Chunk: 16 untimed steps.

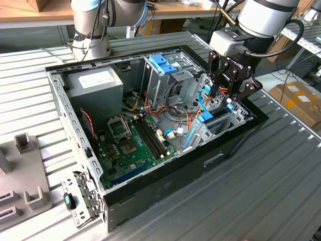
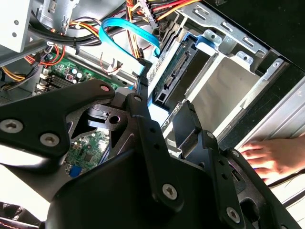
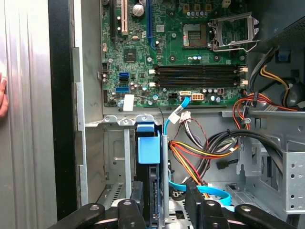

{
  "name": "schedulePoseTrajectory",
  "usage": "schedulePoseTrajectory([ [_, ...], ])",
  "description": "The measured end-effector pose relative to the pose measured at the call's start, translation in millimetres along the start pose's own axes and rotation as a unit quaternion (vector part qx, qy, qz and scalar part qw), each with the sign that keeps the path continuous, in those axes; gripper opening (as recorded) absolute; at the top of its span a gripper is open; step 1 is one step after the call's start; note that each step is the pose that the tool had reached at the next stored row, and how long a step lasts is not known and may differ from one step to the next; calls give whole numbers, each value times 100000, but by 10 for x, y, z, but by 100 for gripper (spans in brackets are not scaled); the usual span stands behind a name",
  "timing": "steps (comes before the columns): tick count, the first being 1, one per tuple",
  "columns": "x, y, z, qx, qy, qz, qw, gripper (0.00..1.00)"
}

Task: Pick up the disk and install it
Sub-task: 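Insert the first disk wire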

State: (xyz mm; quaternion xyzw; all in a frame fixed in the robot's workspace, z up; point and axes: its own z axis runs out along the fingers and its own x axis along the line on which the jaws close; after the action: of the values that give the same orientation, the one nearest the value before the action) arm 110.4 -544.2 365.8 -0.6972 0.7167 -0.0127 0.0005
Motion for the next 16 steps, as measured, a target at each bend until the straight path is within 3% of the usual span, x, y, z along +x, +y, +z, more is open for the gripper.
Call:
schedulePoseTrajectory([
  [12,-8,0,-36,1,-3,1,100000,49],
  [16,-41,-2,-37,1,13,7,100000,49],
])
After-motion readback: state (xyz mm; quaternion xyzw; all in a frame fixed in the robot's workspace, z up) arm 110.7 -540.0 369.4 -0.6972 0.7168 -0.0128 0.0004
